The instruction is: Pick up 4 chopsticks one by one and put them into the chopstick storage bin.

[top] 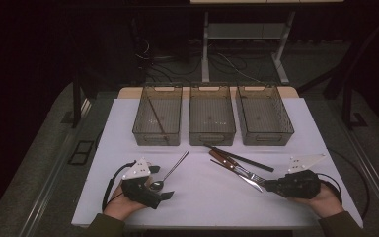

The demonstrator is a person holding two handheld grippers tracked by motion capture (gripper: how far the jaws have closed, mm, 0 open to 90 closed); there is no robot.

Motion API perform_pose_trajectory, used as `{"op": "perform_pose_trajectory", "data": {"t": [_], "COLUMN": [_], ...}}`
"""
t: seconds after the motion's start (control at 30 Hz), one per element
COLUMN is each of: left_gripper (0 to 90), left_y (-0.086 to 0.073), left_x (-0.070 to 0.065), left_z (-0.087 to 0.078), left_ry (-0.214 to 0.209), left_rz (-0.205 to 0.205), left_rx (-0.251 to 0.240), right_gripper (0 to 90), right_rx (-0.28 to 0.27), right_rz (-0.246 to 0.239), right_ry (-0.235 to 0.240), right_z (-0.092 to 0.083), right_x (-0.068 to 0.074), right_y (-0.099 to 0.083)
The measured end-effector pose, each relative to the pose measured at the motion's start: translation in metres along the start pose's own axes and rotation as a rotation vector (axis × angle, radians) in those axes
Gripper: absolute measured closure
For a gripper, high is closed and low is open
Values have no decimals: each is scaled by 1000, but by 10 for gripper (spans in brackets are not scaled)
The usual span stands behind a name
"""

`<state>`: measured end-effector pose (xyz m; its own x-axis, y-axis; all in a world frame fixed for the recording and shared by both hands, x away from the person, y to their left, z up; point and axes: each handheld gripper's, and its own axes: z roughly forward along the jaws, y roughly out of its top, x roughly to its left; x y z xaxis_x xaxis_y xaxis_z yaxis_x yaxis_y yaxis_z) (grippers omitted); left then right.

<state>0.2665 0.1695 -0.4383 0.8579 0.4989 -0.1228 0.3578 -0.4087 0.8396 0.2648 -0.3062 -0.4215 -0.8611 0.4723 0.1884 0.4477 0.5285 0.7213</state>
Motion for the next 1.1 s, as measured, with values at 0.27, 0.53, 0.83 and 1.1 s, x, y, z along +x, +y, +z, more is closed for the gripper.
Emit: {"op": "perform_pose_trajectory", "data": {"t": [0.27,0.53,0.83,1.1], "left_gripper": [0,0,0,0], "left_y": [0,0,0,0], "left_x": [0,0,0,-1], "left_z": [0,1,1,1], "left_ry": [-1,0,2,1], "left_rz": [0,0,-2,0], "left_rx": [-1,-2,-4,-2], "right_gripper": [841,840,840,840], "right_rx": [-12,-24,-45,-74], "right_rz": [16,22,38,51], "right_ry": [1,-2,-31,-50], "right_z": [2,5,8,9], "right_x": [1,2,-2,-3], "right_y": [10,18,35,48]}}
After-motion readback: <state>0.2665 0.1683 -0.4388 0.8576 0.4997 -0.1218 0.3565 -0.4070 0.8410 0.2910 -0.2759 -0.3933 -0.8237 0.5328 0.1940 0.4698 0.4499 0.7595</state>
